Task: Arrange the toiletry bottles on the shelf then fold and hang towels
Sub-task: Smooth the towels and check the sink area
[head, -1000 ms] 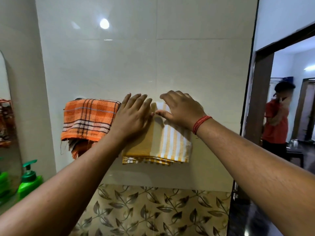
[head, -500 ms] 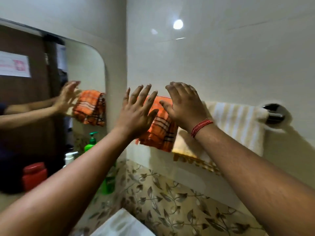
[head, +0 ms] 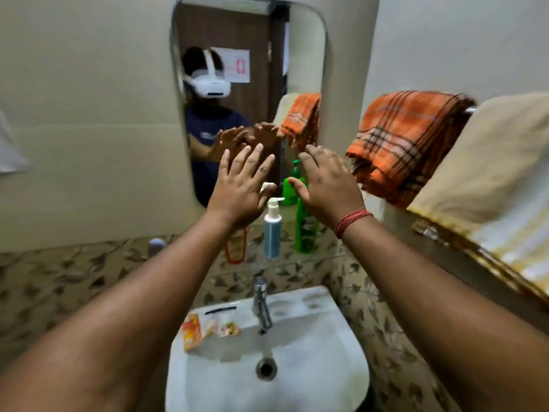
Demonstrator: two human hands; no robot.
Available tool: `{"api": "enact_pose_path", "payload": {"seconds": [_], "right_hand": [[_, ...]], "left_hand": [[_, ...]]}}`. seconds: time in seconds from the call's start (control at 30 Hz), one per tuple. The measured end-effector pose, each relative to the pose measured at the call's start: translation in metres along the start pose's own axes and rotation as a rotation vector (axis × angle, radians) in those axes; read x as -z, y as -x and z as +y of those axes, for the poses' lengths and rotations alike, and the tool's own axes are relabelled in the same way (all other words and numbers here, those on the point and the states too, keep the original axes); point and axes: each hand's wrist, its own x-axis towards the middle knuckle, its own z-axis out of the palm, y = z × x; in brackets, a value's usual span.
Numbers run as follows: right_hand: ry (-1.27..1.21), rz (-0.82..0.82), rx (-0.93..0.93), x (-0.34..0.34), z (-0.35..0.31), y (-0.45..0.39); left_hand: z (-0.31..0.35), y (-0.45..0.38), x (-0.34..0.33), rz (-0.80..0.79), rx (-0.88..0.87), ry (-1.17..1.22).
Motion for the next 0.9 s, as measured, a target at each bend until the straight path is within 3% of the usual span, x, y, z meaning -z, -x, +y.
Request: {"api": "enact_pose_path", "payload": {"seconds": [0.33,0.53,0.9], "right_hand": [[-0.153,-0.176,0.113,-0.107,-0.080,0.082],[-0.152,-0.377,0.204,-0.171,-0.132,0.154],[-0.197,-0.663,0.089,-0.243,-0.178,0.209]], "left_hand": [[-0.043,0.182,-0.037,-0.176,0.318,0.027],[-0.050,0.295,-0.076,-0.421,0.482,0.034],[-0.056,0.354,-0.124,-0.711,0.585,0.026]]}}
